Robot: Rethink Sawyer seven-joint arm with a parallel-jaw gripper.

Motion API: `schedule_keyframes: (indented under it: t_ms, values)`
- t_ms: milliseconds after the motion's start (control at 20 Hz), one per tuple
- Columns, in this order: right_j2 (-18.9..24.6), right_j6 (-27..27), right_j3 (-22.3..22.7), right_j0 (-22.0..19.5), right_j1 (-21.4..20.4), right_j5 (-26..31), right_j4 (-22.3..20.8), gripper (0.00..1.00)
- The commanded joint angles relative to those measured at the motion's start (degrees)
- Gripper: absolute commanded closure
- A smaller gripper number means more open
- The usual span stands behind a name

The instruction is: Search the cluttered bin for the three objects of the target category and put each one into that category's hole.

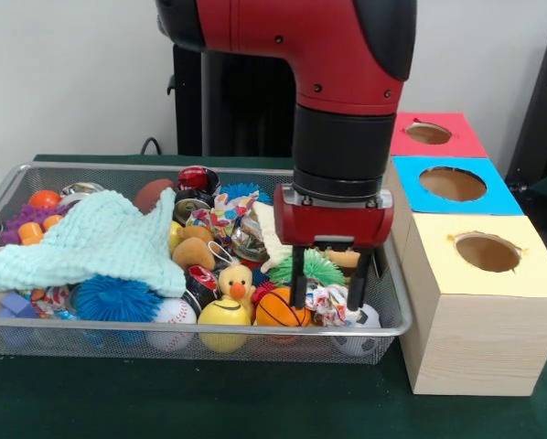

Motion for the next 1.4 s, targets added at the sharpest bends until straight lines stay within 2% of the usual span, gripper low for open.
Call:
schedule_keyframes:
  t_ms: [50, 500, 1050, 1300, 1400]
  values:
    - [-0.28, 5.09, 7.39, -2.42, 1.48, 2.18, -2.61, 0.00]
    - [4.24, 3.17, 9.72, -5.09, 5.18, 0.49, -2.03, 0.00]
    - [6.54, 2.12, 11.49, -5.95, 4.21, 2.10, -1.34, 0.00]
    - [9.04, 1.67, 12.15, -6.78, 3.33, 3.77, -0.35, 0.00]
    - [9.91, 2.31, 12.97, -6.99, 2.55, 2.51, -0.03, 0.00]
